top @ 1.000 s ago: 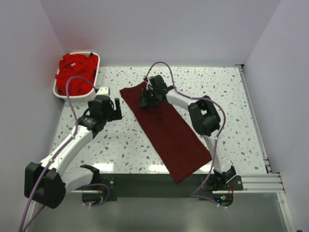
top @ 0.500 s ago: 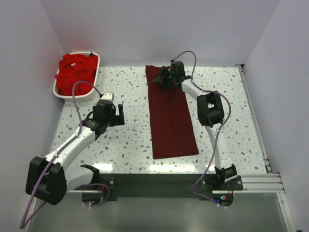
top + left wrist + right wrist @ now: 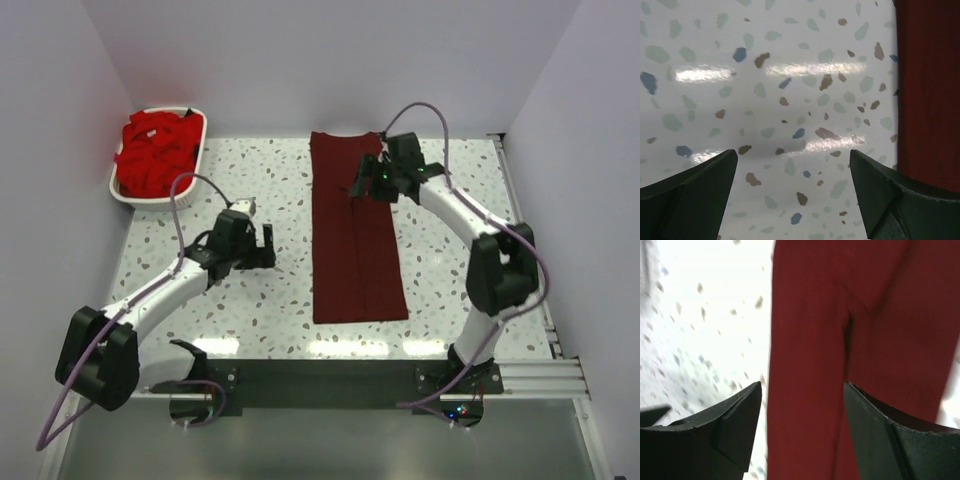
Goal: Fold and stack the t-shirts
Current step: Fold the tshirt
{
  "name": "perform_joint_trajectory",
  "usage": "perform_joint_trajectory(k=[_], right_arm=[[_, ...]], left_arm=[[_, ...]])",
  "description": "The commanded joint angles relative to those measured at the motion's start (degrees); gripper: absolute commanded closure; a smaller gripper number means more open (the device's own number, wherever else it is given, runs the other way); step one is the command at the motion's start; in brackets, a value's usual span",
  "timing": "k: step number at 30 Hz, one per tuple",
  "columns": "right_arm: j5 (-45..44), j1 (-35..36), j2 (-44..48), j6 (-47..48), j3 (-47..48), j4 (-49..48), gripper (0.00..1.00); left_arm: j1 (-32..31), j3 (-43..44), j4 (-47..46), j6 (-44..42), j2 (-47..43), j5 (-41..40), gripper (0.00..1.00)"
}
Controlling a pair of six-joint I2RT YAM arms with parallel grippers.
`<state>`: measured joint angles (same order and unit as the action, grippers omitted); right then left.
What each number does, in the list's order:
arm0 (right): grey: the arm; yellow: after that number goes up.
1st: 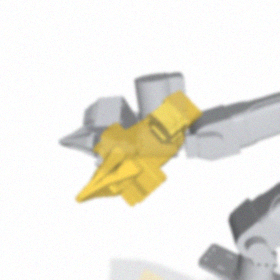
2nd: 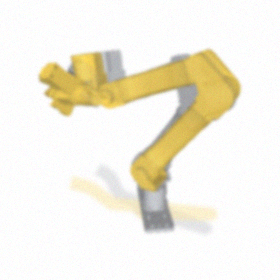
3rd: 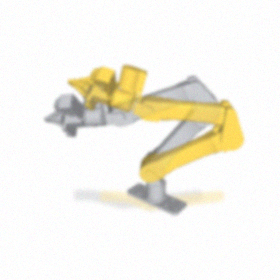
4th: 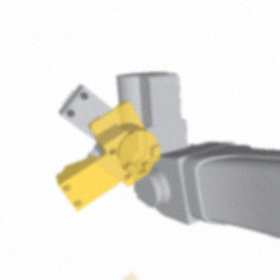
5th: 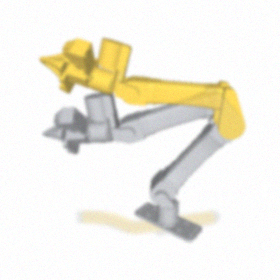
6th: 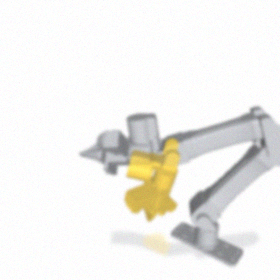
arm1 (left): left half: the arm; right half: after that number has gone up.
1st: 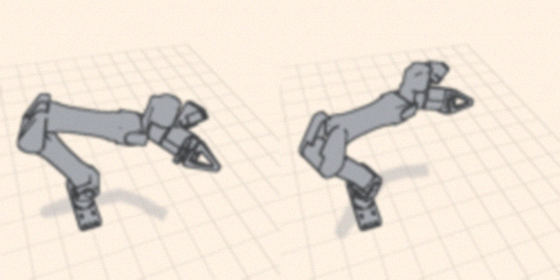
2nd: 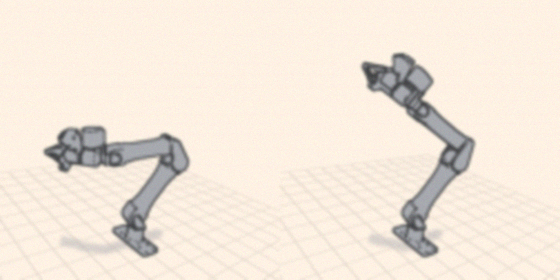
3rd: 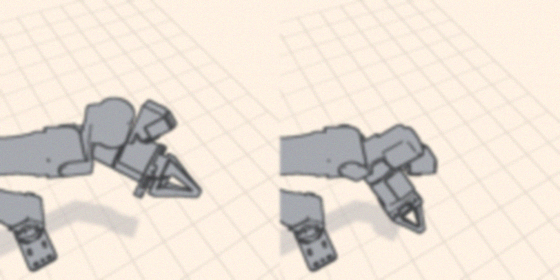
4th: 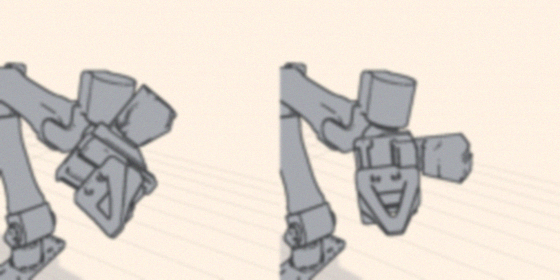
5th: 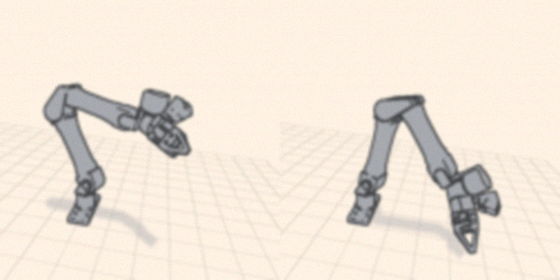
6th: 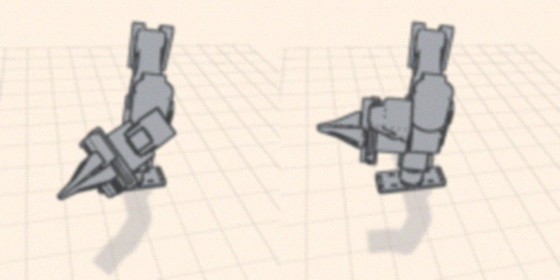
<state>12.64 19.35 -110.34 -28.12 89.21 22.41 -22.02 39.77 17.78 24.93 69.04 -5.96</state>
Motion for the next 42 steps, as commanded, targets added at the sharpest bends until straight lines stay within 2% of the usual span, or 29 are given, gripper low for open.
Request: perform_joint_trajectory(k=[1, 7, 11, 15, 20, 25, 32, 42], right_arm=[[-9.6, -0.3, 12.6, 8.2, -11.1, 10.9, 0.32], [-10.8, -0.3, 29.1, 7.1, -29.7, 19.3, 0.39], [-8.3, -0.2, 35.8, 2.7, -41.7, 20.2, 0.44], [-4.8, 0.2, 38.4, 0.5, -48.4, 18.4, 0.47], [-3.3, 0.5, 38.4, -1.0, -51.8, 17.1, 0.49], [-3.7, 0.8, 37.5, -1.1, -53.8, 16.5, 0.52], [-4.4, 1.7, 36.8, -2.1, -55.1, 15.3, 0.57], [-7.1, 1.7, 37.9, -1.8, -53.4, 16.5, 0.56]], left_arm=[[-6.5, 2.4, 0.9, 6.8, 1.7, 3.8, 0.01], [-16.5, 2.5, 4.5, 14.6, 5.8, 4.3, 0.11], [-22.9, 1.9, 5.0, 19.2, 9.1, 4.5, 0.14], [-26.2, 3.5, 5.2, 21.0, 13.0, 4.4, 0.18], [-28.8, 6.0, 6.6, 21.9, 16.7, 3.3, 0.28], [-29.1, 6.5, 6.5, 22.4, 18.5, 4.8, 0.32], [-30.1, 6.7, 6.8, 22.7, 19.7, 5.7, 0.32], [-30.2, 7.5, 7.9, 22.3, 21.5, 8.2, 0.35]])
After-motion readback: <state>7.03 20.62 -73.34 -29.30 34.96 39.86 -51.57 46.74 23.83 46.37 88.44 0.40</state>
